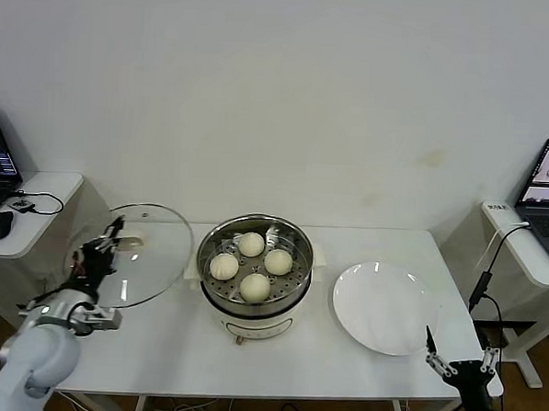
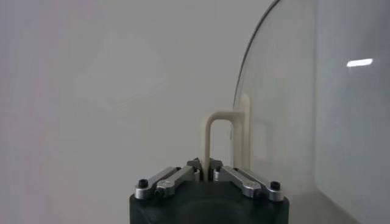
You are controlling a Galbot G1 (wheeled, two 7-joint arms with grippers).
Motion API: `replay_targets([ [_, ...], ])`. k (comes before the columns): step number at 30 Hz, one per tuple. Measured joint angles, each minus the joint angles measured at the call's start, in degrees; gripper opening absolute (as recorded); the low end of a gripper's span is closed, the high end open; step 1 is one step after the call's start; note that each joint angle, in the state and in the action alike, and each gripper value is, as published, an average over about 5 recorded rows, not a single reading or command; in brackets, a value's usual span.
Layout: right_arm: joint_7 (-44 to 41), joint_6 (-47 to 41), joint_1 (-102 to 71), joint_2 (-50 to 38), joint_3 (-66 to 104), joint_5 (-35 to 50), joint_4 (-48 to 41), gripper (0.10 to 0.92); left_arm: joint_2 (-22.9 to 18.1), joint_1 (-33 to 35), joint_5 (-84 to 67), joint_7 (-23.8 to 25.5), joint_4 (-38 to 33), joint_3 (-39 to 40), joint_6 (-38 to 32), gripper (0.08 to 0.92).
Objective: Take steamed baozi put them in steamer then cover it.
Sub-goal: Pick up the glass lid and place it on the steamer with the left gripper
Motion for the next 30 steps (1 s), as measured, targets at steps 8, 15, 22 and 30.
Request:
replay_targets([
  [8,1.60,0.72,0.66,3.70,-0.10,-6.41,-0.07,0.823,-1.38,-5.93,0.83,3.30,-2.83,10.41,7.16,0.143],
  [15,3.28,2.32,1.31,7.35,-0.22,-11.62,-1.56,0.823,-5.64,-12.20,6.43,7.31,-2.30,17.77,11.74,0.143],
  [22,4.54,3.75,2.33,9.61,-0.58,-15.84,-3.71,0.823,-10.82,-17.40,14.52,11.88,-0.12,22.70,14.63,0.143],
  [30,5.15,4.54,3.01,10.65,-0.86,-18.12,-5.75,0.823,-17.66,-20.57,20.97,15.18,3.51,27.00,16.53,0.143],
])
